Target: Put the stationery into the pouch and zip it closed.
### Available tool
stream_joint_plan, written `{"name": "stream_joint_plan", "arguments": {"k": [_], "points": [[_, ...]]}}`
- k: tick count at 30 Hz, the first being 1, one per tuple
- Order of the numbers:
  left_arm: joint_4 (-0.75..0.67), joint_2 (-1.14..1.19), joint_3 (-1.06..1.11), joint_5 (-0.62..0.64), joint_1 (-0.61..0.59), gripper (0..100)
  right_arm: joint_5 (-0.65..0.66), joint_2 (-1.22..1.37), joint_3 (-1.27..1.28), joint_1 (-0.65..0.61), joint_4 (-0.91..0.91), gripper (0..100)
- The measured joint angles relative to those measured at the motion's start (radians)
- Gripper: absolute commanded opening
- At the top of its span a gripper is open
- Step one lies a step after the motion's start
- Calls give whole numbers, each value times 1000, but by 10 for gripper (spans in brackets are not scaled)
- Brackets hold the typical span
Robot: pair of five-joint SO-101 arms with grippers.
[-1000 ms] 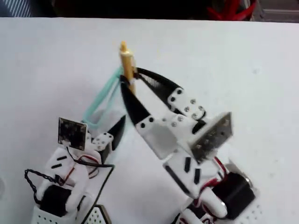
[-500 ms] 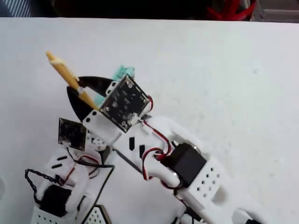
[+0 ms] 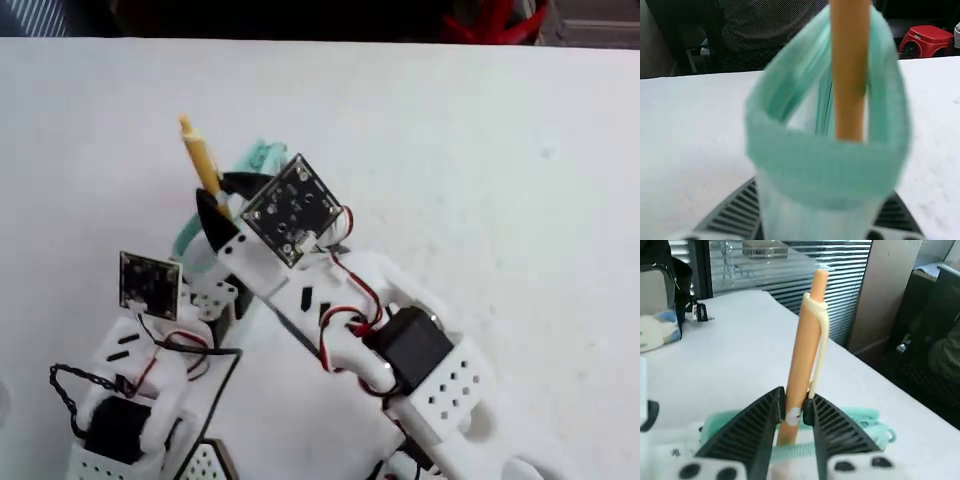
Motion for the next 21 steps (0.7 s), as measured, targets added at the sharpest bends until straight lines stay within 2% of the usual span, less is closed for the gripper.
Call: {"name": "stream_joint_plan", "arguments": {"k": [2,10,17,21], "points": [[0,0,0,0,0,219,2,5,-8,0,60,301],[0,0,0,0,-5,219,2,5,-204,32,213,280],[0,0,0,0,-14,215,2,17,-290,242,244,279],[-12,0,-9,0,-112,215,2,123,-230,362,244,279]]}}
